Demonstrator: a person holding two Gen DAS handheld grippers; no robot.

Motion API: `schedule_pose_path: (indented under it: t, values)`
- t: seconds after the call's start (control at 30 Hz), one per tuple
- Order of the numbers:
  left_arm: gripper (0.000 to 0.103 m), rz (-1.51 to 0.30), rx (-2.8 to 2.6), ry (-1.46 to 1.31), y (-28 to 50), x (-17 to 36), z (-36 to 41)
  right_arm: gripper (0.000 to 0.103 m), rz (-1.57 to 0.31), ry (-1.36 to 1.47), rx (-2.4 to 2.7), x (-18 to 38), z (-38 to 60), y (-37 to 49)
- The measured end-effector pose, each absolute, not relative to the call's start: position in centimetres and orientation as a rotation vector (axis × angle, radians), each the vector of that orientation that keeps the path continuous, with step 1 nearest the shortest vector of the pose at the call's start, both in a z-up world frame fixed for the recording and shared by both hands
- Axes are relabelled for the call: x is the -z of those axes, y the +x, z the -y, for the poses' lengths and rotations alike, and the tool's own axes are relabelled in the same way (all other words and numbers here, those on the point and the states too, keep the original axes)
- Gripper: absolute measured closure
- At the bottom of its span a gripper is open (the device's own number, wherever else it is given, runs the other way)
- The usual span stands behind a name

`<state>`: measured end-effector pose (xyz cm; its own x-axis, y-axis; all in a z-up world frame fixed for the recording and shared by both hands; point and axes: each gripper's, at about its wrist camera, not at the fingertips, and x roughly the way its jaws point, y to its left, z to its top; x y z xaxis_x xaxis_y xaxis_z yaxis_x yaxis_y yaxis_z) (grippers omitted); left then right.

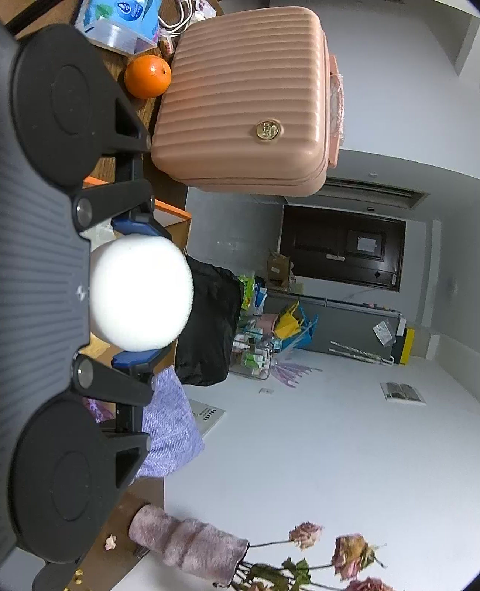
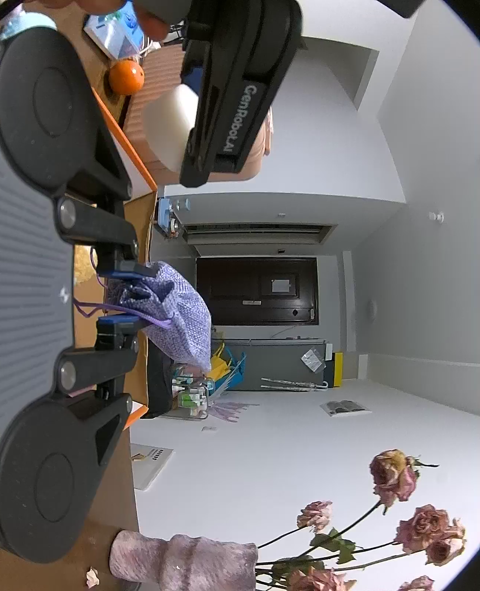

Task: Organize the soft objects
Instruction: 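Lift and carry the round sponge and lavender pouch over the box with both tools, then open both tools to drop the pouch and round sponge into the box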

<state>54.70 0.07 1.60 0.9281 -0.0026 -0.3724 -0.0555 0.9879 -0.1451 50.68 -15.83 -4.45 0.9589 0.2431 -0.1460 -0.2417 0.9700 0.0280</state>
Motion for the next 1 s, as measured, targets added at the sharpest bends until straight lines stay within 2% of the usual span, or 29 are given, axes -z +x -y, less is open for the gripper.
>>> schedule_pose_path:
  t: [0.87,1.0]
  values:
    - [0.046,-0.465,-0.083,-0.127,59.7,0.8,0.4,0.086,-0.247,0.029,-0.233,5.2,16.2,55.9]
    - [0.042,-0.472,-0.084,-0.122,59.7,0.8,0.6,0.085,-0.255,0.023,-0.232,5.3,16.1,56.0]
